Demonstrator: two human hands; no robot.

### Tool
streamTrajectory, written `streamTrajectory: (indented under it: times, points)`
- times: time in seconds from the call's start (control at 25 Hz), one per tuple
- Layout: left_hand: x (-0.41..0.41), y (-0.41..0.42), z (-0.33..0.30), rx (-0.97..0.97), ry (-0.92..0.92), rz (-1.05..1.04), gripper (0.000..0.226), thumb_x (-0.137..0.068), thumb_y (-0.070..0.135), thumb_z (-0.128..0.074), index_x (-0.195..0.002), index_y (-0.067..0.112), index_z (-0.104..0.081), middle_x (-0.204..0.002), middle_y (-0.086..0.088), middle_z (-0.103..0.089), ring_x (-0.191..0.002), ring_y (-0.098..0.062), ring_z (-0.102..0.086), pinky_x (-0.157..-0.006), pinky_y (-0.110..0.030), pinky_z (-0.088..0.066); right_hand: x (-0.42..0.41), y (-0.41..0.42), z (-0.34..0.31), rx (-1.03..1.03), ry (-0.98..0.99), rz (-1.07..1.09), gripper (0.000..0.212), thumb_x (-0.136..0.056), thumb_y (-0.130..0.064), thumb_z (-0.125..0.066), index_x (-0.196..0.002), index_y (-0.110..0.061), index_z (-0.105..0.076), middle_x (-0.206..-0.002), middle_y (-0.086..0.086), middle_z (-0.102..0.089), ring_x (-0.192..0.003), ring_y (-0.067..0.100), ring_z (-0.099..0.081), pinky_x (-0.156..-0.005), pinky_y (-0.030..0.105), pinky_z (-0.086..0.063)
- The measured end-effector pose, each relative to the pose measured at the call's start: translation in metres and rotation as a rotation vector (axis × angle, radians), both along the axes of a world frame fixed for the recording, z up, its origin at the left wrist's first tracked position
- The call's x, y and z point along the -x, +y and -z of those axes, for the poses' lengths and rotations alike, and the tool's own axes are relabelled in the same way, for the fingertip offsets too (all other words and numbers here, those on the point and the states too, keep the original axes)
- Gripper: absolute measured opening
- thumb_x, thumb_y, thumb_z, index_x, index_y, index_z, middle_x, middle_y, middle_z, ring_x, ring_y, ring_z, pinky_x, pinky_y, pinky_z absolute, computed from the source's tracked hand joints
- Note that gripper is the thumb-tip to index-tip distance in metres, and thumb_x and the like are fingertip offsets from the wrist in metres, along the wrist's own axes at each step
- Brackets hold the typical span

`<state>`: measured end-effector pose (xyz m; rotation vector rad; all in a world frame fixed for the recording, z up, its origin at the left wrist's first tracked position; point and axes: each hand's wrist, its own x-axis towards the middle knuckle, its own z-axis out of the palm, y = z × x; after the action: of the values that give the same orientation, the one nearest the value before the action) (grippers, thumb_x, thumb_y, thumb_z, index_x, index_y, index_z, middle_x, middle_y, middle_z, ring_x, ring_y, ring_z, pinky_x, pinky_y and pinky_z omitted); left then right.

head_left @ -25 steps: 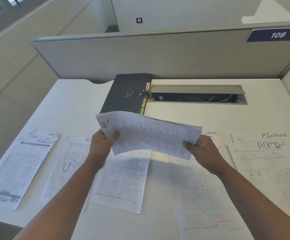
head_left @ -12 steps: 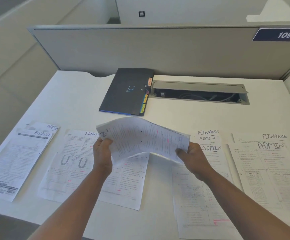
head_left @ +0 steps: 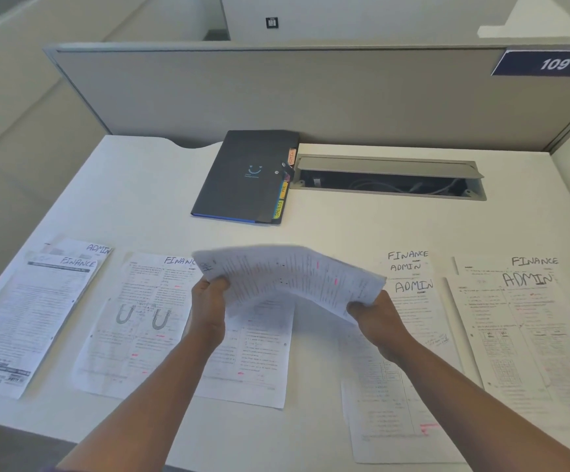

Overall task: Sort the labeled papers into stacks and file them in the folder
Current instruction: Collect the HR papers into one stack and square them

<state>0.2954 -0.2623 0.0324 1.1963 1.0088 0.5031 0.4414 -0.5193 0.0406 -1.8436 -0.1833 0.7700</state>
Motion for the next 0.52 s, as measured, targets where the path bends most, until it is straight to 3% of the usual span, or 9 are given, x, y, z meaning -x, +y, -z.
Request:
streamTrajectory:
  times: [0.16,0.24,0.28,0.36,0.52]
  points:
    - [-0.001,0.008,0.002,-0.001,0.009,0.074,0.029,-0.07,0.017,-0.053,-0.072,0.033,-0.077,-0.071,0.016,-0.07,-0.085,-0.019,-0.06,-0.071,-0.032,-0.048,0.0,0.003,-0.001,0.043,0.023,0.021,0.057,-0.088,0.004,-0.05,-0.083,-0.047,-0.075,-0.077,0.011,-0.06,-0.07,0.021,-0.05,-0.052,0.026,-0.037]
    - [0.001,0.012,0.005,0.015,0.006,0.114,0.027,-0.072,0.017,-0.056,-0.076,0.033,-0.078,-0.077,0.015,-0.073,-0.091,-0.021,-0.062,-0.075,-0.034,-0.05,0.002,0.006,-0.001,0.044,0.052,0.048,0.045,-0.087,0.005,-0.05,-0.083,-0.033,-0.074,-0.086,0.024,-0.064,-0.076,0.023,-0.051,-0.059,0.03,-0.039]
    - [0.003,0.012,0.005,0.036,-0.003,0.141,0.024,-0.073,0.019,-0.061,-0.079,0.032,-0.08,-0.082,0.013,-0.075,-0.095,-0.023,-0.064,-0.079,-0.036,-0.051,0.003,0.007,-0.002,0.039,0.065,0.072,0.04,-0.087,0.006,-0.051,-0.083,-0.028,-0.071,-0.089,0.023,-0.066,-0.079,0.024,-0.052,-0.064,0.033,-0.04]
    - [0.005,0.016,0.004,0.023,-0.004,0.21,0.018,-0.075,0.024,-0.073,-0.091,0.028,-0.081,-0.094,0.008,-0.079,-0.102,-0.025,-0.067,-0.086,-0.04,-0.054,0.006,0.009,-0.002,0.036,0.075,0.109,0.038,-0.087,0.007,-0.053,-0.082,-0.027,-0.07,-0.082,0.006,-0.068,-0.079,0.023,-0.056,-0.067,0.033,-0.042]
    - [0.004,0.033,-0.013,-0.119,0.002,0.267,0.009,-0.089,0.023,-0.081,-0.093,0.031,-0.081,-0.098,0.009,-0.081,-0.091,-0.009,-0.075,-0.082,-0.034,-0.055,0.007,0.019,-0.013,-0.004,0.08,0.157,0.034,-0.086,0.008,-0.058,-0.089,-0.024,-0.071,-0.083,-0.008,-0.073,-0.084,0.019,-0.064,-0.065,0.029,-0.044]
